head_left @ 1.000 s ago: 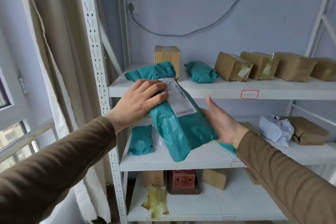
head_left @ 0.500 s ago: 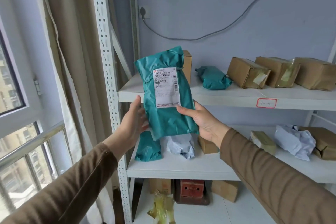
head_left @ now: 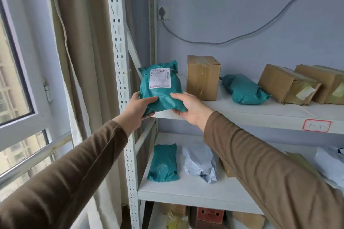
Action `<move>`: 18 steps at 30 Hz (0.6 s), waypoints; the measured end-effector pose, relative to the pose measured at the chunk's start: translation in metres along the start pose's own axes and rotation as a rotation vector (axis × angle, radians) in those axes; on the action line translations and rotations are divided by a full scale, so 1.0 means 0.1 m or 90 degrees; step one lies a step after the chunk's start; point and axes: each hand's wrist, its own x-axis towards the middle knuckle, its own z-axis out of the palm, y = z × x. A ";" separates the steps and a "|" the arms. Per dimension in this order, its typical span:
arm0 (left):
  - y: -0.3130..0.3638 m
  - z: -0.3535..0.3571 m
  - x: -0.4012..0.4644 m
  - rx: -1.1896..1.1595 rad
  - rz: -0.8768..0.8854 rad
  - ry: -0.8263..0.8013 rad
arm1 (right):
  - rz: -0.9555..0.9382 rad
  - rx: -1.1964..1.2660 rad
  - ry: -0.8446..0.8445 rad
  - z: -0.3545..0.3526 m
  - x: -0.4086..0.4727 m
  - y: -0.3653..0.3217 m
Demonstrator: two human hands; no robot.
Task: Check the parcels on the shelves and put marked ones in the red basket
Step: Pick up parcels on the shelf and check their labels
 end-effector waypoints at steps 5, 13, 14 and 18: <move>0.11 0.07 0.74 0.035 -0.027 -0.016 | -0.009 -0.020 0.059 0.07 0.57 -0.05; 0.01 0.13 1.64 0.195 -0.016 0.020 | -0.030 -0.064 0.138 0.09 1.37 0.09; -0.02 0.13 1.71 0.222 -0.002 0.032 | -0.029 -0.078 0.143 0.09 1.43 0.11; -0.04 0.13 1.83 0.333 0.033 0.043 | -0.024 -0.167 0.149 0.09 1.54 0.13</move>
